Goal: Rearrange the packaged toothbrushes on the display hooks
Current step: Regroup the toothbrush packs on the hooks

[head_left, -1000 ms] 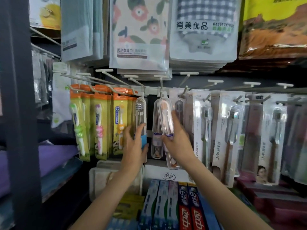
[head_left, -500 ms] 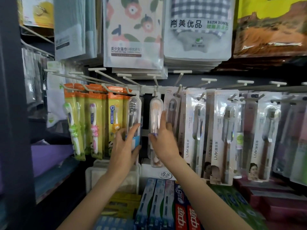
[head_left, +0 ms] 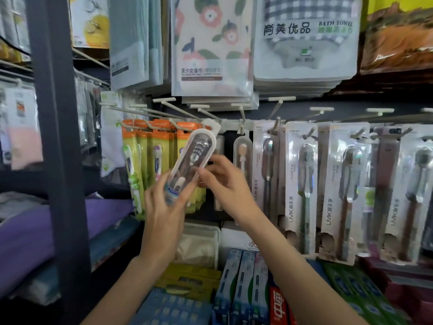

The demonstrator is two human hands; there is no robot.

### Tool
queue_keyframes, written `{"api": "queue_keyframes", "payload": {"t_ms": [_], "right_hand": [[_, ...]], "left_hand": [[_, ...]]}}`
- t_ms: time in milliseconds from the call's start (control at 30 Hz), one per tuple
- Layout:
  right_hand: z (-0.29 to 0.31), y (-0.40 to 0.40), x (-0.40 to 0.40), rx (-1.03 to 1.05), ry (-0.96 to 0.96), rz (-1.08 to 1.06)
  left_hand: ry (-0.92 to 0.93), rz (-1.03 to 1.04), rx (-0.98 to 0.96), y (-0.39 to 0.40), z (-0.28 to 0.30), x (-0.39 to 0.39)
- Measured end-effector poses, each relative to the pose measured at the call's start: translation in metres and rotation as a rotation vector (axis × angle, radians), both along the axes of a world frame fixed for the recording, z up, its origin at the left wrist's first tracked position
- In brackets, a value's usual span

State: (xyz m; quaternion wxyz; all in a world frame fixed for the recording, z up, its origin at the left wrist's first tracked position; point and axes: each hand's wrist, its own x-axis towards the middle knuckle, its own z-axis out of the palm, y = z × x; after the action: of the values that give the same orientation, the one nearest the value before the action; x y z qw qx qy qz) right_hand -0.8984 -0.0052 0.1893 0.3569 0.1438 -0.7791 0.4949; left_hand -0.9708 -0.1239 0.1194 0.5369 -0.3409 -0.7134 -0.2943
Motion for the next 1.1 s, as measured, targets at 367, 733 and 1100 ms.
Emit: {"api": "queue_keyframes", "payload": {"t_ms": [367,733,1100], "right_hand": [[-0.014,0.04,0.007,-0.184,0.126,-0.263],[0.017,0.051,-0.013,0.202,-0.114,-0.537],[0.024,0.05,-0.004,0.218,-0.241,-0.516]], "left_hand": [[-0.233,-0.319,-0.26,0.045,-0.002,0.015],[-0.372,-0.382,-0.213,0.054,-0.012,0.005],[-0.457,-0.429,-0.182,0.065,-0.014,0.014]]}}
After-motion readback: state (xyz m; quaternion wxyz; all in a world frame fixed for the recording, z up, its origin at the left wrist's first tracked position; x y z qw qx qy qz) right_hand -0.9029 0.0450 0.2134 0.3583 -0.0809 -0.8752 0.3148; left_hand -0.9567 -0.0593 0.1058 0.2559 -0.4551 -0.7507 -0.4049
